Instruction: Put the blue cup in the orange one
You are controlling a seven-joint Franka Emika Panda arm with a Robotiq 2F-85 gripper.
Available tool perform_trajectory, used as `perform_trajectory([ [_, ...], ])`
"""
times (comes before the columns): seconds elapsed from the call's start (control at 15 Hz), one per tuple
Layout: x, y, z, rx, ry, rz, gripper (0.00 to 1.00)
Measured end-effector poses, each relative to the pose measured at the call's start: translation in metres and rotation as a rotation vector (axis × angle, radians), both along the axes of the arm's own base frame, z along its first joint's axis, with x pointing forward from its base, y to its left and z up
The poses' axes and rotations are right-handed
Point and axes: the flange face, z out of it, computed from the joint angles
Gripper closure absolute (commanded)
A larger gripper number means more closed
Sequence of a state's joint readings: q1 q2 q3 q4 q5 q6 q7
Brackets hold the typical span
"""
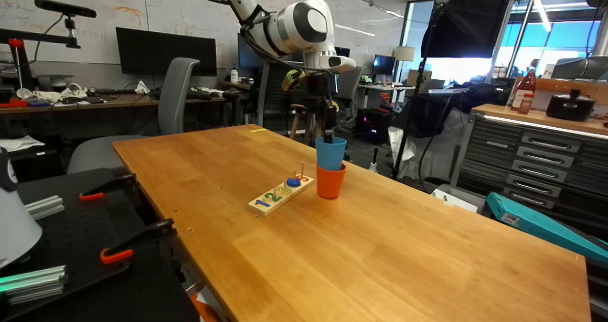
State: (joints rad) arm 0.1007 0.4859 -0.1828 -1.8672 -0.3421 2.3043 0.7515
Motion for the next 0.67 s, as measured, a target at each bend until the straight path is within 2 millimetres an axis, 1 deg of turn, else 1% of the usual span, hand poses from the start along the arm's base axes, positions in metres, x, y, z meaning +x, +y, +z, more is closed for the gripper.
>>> perform_trajectory([
  [0.27,0.007,0.012,0.009,0.053,-0.018,-0.003,0.26],
  [0.4,0.011,0.021,0.022,0.110,-0.023,0.004,0.12],
  [0.47,0.013,0.026,0.031,0.153,-0.014,0.015,0.04],
  [0.53,0.014,0.032,0.044,0.204,-0.002,0.035,0.01],
  [0.67,0.014,0.043,0.076,0.300,0.027,0.085,0.00],
])
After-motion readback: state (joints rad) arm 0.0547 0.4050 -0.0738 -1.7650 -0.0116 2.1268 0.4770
